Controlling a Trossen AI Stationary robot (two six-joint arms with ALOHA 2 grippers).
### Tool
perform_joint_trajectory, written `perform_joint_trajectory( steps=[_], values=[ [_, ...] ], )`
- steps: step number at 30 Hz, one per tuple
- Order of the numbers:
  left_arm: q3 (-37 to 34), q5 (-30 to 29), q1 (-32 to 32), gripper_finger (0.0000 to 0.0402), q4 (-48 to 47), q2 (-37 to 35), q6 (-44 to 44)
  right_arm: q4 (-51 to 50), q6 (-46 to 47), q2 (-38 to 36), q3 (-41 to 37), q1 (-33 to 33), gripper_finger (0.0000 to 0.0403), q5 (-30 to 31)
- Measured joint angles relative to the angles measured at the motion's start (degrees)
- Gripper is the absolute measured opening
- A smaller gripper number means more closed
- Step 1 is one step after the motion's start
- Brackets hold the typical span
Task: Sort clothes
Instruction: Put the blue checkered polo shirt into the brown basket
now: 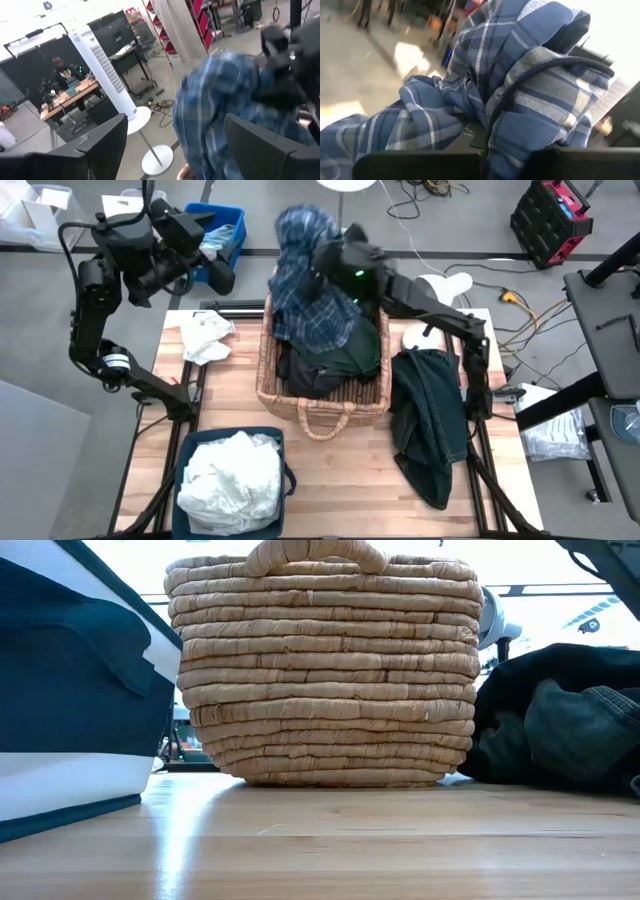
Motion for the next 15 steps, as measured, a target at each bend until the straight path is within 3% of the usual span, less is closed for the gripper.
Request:
perform_joint_trajectory(
  steps=[3,9,15],
  values=[
    [0.00,-0.98,0.00,0.0304,-2.07,0.00,-0.58,-8.03,5.14,1.88,0.00,-0.02,0.0013,-1.37],
    [0.00,-4.44,0.46,0.0304,-7.35,0.43,-3.30,-21.77,15.33,5.41,0.02,-0.02,0.0013,-10.08],
    [-0.11,-4.41,1.96,0.0298,-14.60,1.25,-10.16,-31.50,22.54,5.92,0.02,-1.56,0.0013,-15.80]
  ],
)
